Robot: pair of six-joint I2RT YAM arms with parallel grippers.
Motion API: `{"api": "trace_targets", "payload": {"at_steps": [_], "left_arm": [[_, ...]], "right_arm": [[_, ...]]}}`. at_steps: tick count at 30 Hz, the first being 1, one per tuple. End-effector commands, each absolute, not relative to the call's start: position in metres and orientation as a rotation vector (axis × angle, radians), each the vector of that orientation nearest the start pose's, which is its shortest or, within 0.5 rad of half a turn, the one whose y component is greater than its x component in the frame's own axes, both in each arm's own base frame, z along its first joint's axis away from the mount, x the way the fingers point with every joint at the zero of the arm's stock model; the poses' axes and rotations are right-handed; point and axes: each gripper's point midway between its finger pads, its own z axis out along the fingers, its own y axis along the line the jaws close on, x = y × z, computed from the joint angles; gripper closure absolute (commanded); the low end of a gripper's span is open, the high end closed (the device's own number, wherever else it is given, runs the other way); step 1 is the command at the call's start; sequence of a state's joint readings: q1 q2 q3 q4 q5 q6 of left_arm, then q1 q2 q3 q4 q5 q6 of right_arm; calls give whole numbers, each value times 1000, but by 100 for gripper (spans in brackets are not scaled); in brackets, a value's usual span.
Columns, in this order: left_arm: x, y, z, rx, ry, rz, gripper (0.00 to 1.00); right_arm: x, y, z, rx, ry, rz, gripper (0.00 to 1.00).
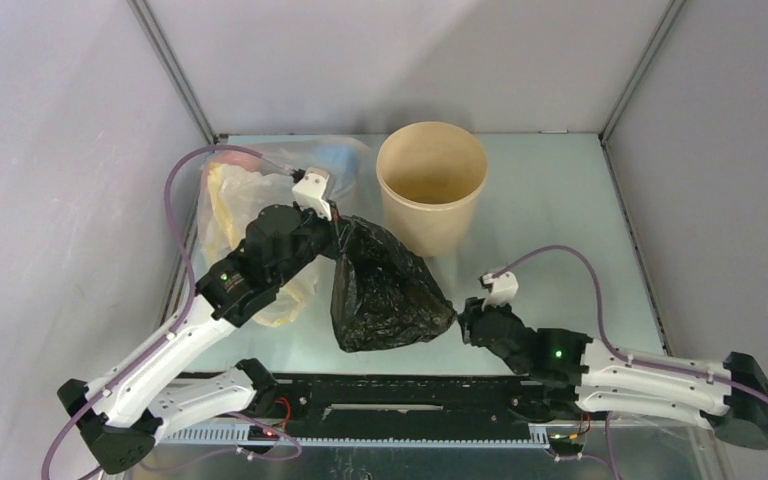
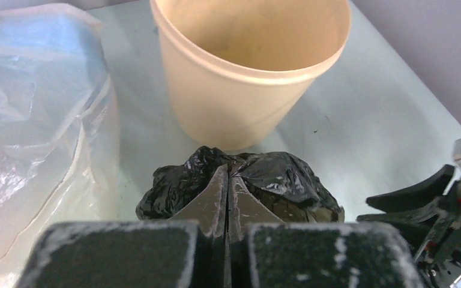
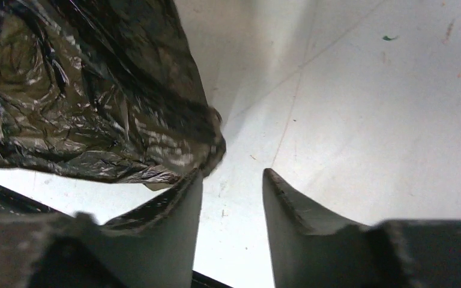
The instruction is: Put the trash bags into the trash bin
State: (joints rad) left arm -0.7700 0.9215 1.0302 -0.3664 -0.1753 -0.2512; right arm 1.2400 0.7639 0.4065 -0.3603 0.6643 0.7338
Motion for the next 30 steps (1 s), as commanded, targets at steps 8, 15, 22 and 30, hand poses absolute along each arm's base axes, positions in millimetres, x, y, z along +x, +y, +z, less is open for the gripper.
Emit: {"api": "trace_targets", "payload": {"at_steps": [8, 15, 22, 30], "left_arm": [[240, -223, 311, 438, 1836, -628, 100], [235, -231, 311, 485, 1831, -674, 100], [221, -238, 319, 554, 1799, -749, 100], [204, -244, 335, 602, 1763, -843, 100]], "right_arm": [[157, 207, 139, -420, 1937, 590, 33], [166, 242, 167, -603, 1856, 677, 34], [185, 266, 177, -665, 1821, 764, 30], [203, 282, 186, -753, 1770, 750, 26]]}}
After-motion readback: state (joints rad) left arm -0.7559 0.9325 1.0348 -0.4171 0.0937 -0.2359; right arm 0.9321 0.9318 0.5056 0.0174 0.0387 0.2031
